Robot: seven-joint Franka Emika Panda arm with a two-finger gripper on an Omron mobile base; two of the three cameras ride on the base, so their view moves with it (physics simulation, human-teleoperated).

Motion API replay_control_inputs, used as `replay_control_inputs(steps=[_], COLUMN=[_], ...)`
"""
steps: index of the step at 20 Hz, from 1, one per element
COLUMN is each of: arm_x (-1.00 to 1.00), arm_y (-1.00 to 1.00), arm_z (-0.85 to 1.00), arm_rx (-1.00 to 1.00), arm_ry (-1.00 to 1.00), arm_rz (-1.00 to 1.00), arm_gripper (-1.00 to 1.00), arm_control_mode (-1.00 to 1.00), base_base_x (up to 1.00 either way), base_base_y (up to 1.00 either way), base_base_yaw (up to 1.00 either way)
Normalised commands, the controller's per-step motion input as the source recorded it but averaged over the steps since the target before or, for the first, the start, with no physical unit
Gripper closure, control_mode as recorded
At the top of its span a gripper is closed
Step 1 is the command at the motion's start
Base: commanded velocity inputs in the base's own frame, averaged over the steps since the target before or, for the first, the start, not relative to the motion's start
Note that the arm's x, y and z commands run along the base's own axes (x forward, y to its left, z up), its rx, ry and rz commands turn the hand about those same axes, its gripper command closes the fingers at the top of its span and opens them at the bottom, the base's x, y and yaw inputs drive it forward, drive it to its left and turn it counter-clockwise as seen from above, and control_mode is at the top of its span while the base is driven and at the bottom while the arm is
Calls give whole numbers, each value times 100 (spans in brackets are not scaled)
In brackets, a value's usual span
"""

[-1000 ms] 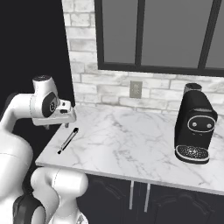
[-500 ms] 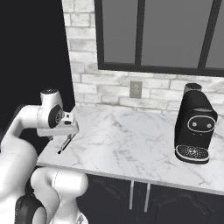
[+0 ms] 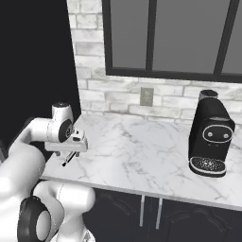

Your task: Pick up the tongs from the counter and place them near the plate next to the oven.

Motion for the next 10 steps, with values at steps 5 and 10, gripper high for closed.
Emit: replay_control_inputs(steps=[5, 10], arm_x=[16, 10], arm_y=[1, 4], arm_z=[-16, -15], arm_rx=[3, 1], arm_ry=[0, 0], arm_rz=[-11, -10], arm_gripper=[-100, -100], arm_control_mode=[-100, -100], base_base_x=[0, 0], base_base_y=[0, 0], base_base_yaw=[0, 0])
